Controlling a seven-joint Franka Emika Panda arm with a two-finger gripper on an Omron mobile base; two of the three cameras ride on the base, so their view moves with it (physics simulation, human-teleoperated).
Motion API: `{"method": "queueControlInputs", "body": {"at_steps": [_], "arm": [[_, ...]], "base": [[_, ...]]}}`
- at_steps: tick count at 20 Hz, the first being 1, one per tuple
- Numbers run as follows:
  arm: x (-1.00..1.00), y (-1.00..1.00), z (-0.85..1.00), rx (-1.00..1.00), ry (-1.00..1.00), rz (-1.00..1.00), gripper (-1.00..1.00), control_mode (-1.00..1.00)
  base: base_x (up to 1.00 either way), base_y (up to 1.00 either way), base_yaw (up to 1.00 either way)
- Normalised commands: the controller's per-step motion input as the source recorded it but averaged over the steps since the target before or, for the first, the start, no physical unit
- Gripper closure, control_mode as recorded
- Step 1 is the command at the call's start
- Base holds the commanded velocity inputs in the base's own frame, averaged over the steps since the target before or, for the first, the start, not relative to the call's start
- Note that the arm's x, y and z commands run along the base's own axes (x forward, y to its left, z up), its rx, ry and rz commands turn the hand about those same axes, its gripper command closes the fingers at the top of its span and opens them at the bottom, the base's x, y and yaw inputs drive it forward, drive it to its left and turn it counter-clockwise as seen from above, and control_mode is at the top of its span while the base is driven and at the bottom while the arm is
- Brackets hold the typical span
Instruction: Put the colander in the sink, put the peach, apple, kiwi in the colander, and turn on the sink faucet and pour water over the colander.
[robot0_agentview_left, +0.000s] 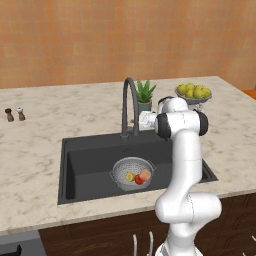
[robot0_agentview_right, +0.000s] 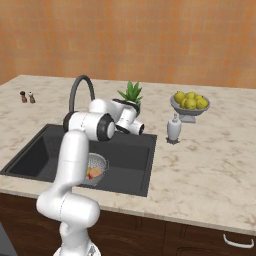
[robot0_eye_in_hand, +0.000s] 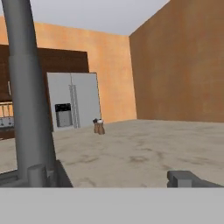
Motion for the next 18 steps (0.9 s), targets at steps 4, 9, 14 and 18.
{"method": "queueControlInputs", "body": {"at_steps": [4, 9, 14, 18], "arm": [[0.01, 0.22, 0.00, 0.00, 0.00, 0.00, -1.00, -1.00], [0.01, 0.21, 0.00, 0.00, 0.00, -0.01, 1.00, -1.00], [0.09, 0.02, -0.05, -0.02, 0.00, -0.08, 1.00, -1.00], [0.16, -0.03, -0.05, -0.05, 0.00, -0.15, 1.00, -1.00]], "base": [[0.00, 0.00, 0.00], [0.00, 0.00, 0.00], [0.00, 0.00, 0.00], [0.00, 0.00, 0.00]]}}
